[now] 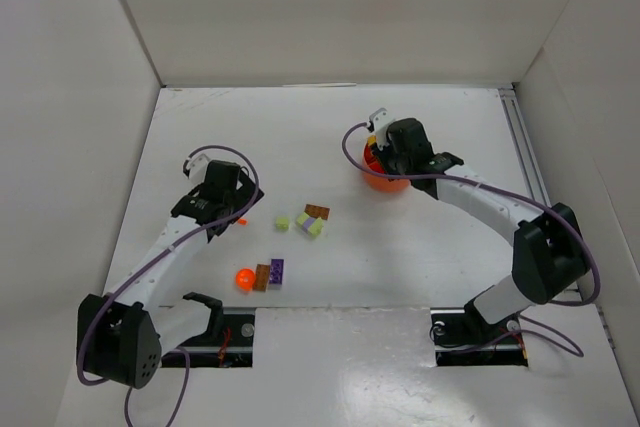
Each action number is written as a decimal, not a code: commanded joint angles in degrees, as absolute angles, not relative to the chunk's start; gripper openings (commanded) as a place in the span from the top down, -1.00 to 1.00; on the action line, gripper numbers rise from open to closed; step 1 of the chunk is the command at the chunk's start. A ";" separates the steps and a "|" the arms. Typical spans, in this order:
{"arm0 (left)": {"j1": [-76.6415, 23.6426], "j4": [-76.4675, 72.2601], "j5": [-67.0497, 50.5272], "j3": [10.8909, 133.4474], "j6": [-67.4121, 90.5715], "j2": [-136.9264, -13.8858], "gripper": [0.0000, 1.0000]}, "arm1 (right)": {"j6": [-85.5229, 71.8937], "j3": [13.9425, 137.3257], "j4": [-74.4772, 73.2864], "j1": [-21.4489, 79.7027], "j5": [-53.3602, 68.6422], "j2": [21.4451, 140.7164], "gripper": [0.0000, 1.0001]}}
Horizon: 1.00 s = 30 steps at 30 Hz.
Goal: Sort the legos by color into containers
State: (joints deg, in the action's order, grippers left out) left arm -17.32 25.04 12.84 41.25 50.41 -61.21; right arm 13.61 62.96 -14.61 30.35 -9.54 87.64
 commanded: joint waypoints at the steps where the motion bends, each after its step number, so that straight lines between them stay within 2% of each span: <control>1: -16.79 23.47 12.22 43.42 48.78 -60.82 -1.00 | 13.10 65.74 -14.06 30.06 -11.43 87.45 0.23; 4: -16.79 22.94 12.22 43.42 48.78 -61.34 -1.00 | 13.10 65.21 -14.06 30.06 -11.43 86.75 -0.04; 7: -16.26 22.41 12.22 42.89 48.78 -62.40 -1.00 | 13.10 65.21 -14.06 30.06 -10.82 85.44 -0.19; 16: -15.04 21.19 13.54 43.42 50.45 -66.70 -1.00 | 13.10 62.68 -14.68 30.59 -10.29 79.73 -0.23; 24: -12.66 20.57 12.92 43.42 51.76 -73.73 -0.54 | 11.95 57.49 -17.04 29.97 -9.58 72.60 -0.23; 30: -12.13 21.35 12.91 44.56 54.75 -78.49 -0.04 | 11.34 54.32 -17.67 27.33 -9.58 69.26 -0.25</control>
State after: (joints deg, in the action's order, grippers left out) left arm -12.91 20.99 12.29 42.04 52.31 -78.15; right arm 12.64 55.22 -17.17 28.47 -9.76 71.37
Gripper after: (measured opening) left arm 0.537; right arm 0.623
